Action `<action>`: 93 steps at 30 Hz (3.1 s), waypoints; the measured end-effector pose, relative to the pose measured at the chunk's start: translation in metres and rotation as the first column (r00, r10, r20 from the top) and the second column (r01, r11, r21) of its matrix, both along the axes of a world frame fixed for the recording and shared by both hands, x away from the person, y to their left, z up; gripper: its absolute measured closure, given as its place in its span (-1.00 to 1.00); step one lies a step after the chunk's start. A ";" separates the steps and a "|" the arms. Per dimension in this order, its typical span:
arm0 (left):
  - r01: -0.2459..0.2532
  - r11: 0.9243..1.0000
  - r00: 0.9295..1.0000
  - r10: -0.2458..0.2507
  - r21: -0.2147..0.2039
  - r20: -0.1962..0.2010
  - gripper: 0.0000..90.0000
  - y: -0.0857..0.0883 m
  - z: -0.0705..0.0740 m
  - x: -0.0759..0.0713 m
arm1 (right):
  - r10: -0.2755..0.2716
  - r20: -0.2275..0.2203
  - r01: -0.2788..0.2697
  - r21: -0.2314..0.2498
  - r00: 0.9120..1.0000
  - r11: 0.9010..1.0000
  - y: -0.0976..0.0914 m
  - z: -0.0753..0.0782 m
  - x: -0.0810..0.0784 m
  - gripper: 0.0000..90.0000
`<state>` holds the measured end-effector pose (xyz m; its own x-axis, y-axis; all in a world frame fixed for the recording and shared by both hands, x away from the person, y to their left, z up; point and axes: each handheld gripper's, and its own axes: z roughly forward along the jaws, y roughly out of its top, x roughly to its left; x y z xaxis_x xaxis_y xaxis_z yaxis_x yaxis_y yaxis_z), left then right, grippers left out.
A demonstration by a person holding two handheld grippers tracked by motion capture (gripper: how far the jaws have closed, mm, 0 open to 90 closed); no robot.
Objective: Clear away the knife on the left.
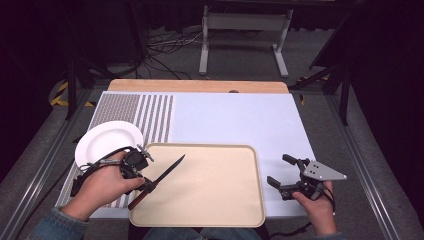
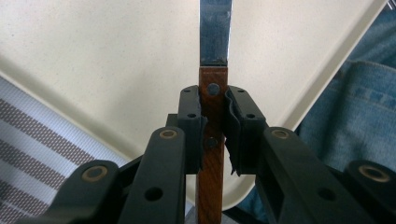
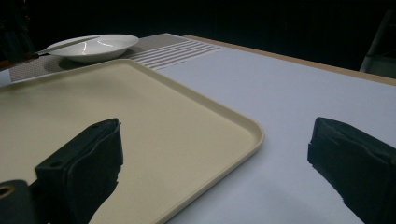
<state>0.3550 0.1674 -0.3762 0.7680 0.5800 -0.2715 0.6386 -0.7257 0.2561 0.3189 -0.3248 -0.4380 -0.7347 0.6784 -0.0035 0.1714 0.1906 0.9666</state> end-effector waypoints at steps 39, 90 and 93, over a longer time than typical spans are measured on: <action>-0.083 0.993 0.992 0.090 0.084 -0.093 0.72 -0.016 -0.042 0.015 | 0.005 -0.002 -0.005 -0.005 1.000 1.000 0.001 0.000 0.000 -0.92; 0.278 0.960 0.941 -0.280 0.042 0.192 1.00 -0.044 -0.047 0.004 | 0.007 0.001 -0.007 0.000 1.000 1.000 -0.001 0.000 0.000 -0.92; 0.269 0.962 0.944 -0.273 0.048 0.187 1.00 -0.042 -0.049 0.005 | 0.010 0.001 -0.010 -0.002 1.000 1.000 -0.002 0.000 0.000 -0.93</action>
